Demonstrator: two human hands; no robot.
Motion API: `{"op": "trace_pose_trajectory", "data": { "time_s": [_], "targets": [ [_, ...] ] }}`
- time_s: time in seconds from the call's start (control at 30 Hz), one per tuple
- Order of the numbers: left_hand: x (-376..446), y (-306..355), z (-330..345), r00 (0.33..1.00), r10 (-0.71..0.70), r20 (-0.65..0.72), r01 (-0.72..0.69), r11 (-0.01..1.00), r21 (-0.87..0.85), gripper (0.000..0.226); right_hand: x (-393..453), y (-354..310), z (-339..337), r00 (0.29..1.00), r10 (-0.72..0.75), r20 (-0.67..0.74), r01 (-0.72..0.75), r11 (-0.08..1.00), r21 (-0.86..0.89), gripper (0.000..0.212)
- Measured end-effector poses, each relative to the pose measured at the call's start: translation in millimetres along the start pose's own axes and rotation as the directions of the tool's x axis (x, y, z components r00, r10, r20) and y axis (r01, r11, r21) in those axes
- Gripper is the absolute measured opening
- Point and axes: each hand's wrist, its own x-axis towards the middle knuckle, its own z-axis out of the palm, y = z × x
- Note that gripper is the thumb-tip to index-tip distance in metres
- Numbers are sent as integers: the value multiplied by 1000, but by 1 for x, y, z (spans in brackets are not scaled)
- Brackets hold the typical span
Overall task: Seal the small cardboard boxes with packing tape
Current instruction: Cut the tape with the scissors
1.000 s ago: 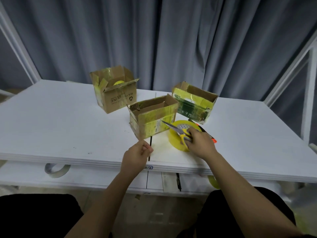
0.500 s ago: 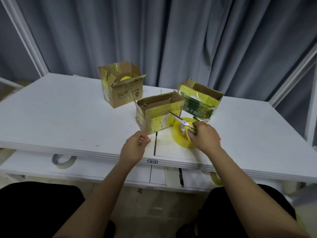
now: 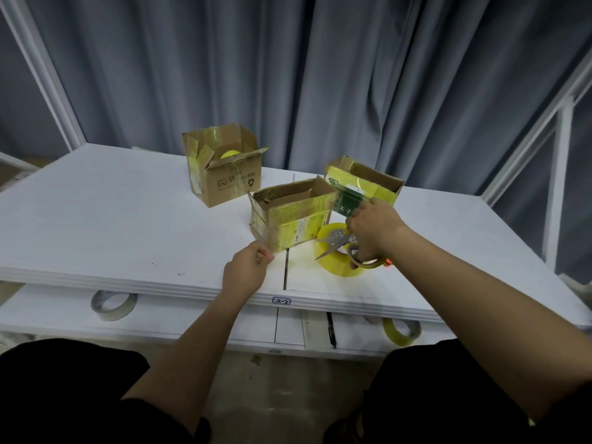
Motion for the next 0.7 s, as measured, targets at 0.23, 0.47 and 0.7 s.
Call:
{"op": "trace_pose_trajectory", "data": {
  "time_s": [0.23,0.47,0.7],
  "targets": [
    [-2,-1,2,1000,2,-20,-1,999,32,11,20,-20,-19,995,-40,93,55,986,-158,46],
    [-2,-2,1,999,35,-28,-33,998,47,11,40,-31,-22,983,-69,168,101,975,-195,35],
    [2,-3,2,1000,22,-11,-22,999,34,10,42,-26,-21,980,-158,124,177,971,-159,15]
  ]
}}
